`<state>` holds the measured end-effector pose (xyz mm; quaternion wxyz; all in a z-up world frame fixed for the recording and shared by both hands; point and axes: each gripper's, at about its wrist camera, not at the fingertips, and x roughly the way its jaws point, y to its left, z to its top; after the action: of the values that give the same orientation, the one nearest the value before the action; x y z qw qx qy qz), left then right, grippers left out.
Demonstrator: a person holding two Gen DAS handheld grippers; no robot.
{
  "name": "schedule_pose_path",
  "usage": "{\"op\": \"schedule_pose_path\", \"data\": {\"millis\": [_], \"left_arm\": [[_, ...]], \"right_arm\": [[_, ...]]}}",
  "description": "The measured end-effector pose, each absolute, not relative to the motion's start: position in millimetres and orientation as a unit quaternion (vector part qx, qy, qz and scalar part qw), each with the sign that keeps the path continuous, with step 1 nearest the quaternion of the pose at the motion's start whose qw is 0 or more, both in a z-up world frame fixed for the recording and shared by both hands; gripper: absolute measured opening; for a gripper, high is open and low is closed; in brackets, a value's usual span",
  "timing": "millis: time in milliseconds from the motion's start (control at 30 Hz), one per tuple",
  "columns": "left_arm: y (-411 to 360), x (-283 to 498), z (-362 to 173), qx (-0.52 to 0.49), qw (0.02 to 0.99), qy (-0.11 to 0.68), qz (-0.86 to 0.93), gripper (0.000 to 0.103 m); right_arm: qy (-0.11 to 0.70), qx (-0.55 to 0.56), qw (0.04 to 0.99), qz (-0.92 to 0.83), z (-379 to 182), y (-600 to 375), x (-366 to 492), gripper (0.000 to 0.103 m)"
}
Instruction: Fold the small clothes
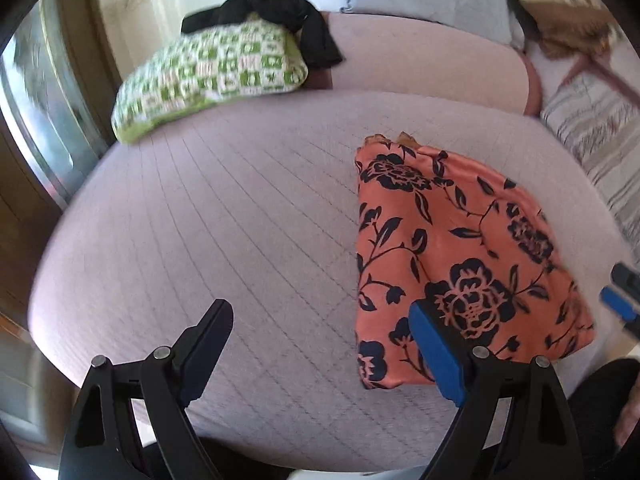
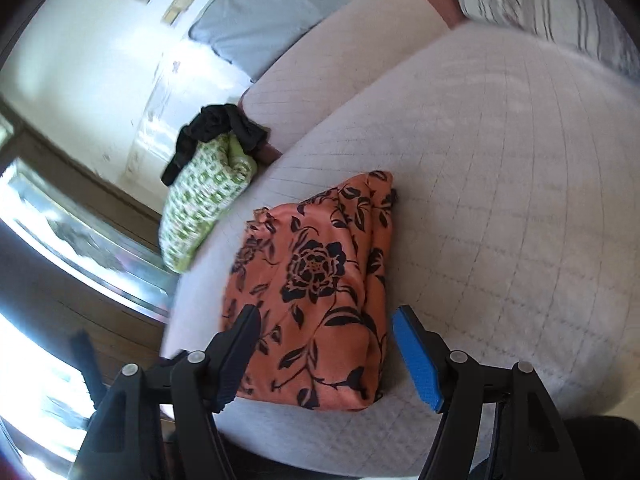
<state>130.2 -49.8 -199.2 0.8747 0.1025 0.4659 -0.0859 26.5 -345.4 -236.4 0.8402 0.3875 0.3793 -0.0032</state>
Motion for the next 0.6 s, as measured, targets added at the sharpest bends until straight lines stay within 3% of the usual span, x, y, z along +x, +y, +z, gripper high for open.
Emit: {"op": "schedule_pose_path", "data": {"millis": [367, 467, 600], "left_arm": [[-64, 97, -145, 0.128, 0.920, 0.368, -0.051, 0.090], [-61, 88, -126, 0.124, 0.930, 0.344, -0.040, 0.097], [-52, 77, -109, 0.106, 0.940, 0.323, -0.033, 0.097]], "right_arm": [[0.287, 0.240, 0.926, -0.052, -184, -304, 5, 0.073], [0.272, 0.207, 0.938, -0.059, -169, -289, 0, 0.073], [0.249, 0.172, 0.951, -0.060, -148, -270, -8, 0.073]]}}
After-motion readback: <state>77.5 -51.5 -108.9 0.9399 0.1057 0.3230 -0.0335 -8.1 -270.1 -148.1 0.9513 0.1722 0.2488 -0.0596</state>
